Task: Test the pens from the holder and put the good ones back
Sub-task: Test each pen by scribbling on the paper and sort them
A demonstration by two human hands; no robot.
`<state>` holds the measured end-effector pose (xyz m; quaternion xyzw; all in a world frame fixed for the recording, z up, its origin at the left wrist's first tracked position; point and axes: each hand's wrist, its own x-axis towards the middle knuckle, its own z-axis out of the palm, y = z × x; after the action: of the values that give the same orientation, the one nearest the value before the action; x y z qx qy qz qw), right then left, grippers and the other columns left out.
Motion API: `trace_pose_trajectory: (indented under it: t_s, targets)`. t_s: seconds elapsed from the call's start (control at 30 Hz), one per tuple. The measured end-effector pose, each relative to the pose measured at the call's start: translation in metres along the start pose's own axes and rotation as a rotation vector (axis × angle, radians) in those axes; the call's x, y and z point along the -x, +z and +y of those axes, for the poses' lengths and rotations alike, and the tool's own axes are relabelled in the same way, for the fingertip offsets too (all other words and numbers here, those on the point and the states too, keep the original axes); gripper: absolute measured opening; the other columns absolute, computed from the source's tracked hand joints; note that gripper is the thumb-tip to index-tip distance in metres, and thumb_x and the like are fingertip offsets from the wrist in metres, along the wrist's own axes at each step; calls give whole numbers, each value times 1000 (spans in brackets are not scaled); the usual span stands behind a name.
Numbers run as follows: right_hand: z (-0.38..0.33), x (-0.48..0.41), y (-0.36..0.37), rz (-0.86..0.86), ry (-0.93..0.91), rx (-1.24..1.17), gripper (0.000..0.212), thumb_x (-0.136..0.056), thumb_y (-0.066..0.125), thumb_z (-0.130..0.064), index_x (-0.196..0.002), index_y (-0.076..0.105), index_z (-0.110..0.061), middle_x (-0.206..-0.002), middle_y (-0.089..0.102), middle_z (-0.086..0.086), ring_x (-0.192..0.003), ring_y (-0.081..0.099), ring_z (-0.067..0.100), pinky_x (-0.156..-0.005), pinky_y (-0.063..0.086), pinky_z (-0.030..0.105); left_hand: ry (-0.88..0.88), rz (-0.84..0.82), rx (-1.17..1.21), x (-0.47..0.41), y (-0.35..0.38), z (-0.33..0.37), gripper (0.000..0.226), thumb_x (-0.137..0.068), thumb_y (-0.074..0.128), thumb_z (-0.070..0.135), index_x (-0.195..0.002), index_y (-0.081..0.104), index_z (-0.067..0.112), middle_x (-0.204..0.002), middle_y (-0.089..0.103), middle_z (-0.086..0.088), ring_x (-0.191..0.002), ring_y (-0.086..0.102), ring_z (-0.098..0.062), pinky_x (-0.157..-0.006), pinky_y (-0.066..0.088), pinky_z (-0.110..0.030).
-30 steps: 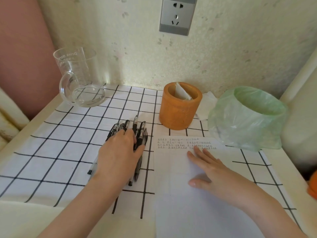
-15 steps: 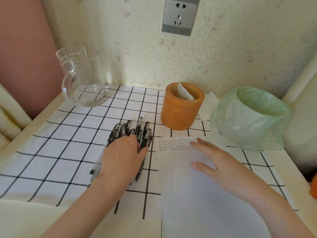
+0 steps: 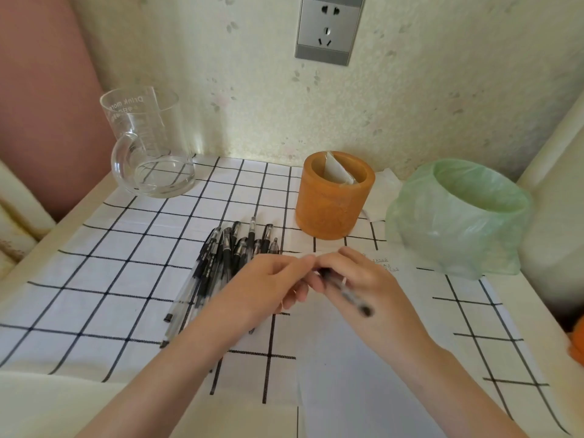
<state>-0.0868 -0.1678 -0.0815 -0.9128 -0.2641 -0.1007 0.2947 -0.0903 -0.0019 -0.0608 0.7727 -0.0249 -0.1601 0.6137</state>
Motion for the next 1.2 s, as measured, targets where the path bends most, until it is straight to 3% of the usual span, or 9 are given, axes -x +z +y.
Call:
trace_pose_trajectory:
  t_s: [0.13,0.23,0.3,0.37,0.47,0.57,0.8,1.03,1.2]
  targets:
    - [-5,-5,-5,36,342,-571,4,-90,62,-16,-92,65,-18,-72,70,1,-65,68,12,-55,47,22,156,287,-361,-1,-2,-9,10,-91,51,28,-98,59,30,-84,60,12,-71,54,-3,-63,43,-14]
    - [-6,-11,-8,85,424,-842,5,-90,59,-9,-92,58,-4,-64,69,12,-55,67,26,-47,48,28,250,129,-348,0,-1,-10,38,-89,55,22,-122,47,38,-110,56,20,-100,49,11,-83,42,-8]
    - [-7,-12,-8,96,441,-912,13,-88,61,-10,-92,57,2,-62,67,17,-48,61,26,-44,46,28,320,27,-366,0,2,-8,33,-90,56,29,-121,50,37,-112,60,19,-107,51,8,-90,44,-15]
    - [-8,-13,-6,87,451,-916,17,-86,65,-14,-89,60,2,-61,63,20,-43,54,22,-43,42,26,356,4,-357,-1,5,-8,23,-89,57,32,-112,58,29,-103,66,15,-101,57,2,-89,46,-21]
    - [-10,-16,-4,72,476,-894,16,-83,69,-19,-81,61,-6,-55,59,7,-43,49,13,-44,39,21,332,-1,-311,-2,8,-9,14,-93,52,25,-102,60,18,-90,67,9,-84,60,-3,-79,48,-22]
    - [-8,-18,-4,42,474,-922,23,-81,69,-23,-82,59,-2,-52,55,1,-45,46,11,-46,36,20,309,32,-357,-1,9,-9,14,-96,44,25,-99,56,18,-80,60,10,-70,53,0,-67,42,-14]
    - [-9,-17,-7,-53,504,-1080,21,-75,69,-31,-65,60,-15,-51,46,3,-44,37,13,-46,30,20,355,159,-610,3,13,-8,21,-95,35,41,-92,44,23,-55,41,7,-50,43,-5,-48,30,-23]
    - [-11,-17,-7,-99,605,-1287,21,-75,65,-21,-58,56,-14,-49,43,4,-42,35,12,-45,27,18,340,188,-818,0,13,-7,33,-95,30,44,-109,51,22,-51,37,5,-45,37,-12,-51,31,-26]
    - [-11,-18,-11,-71,605,-1163,29,-83,65,-18,-56,57,-14,-49,44,4,-42,33,12,-45,29,18,362,192,-888,3,11,-5,34,-97,25,43,-116,48,26,-58,41,5,-57,46,-15,-57,38,-28]
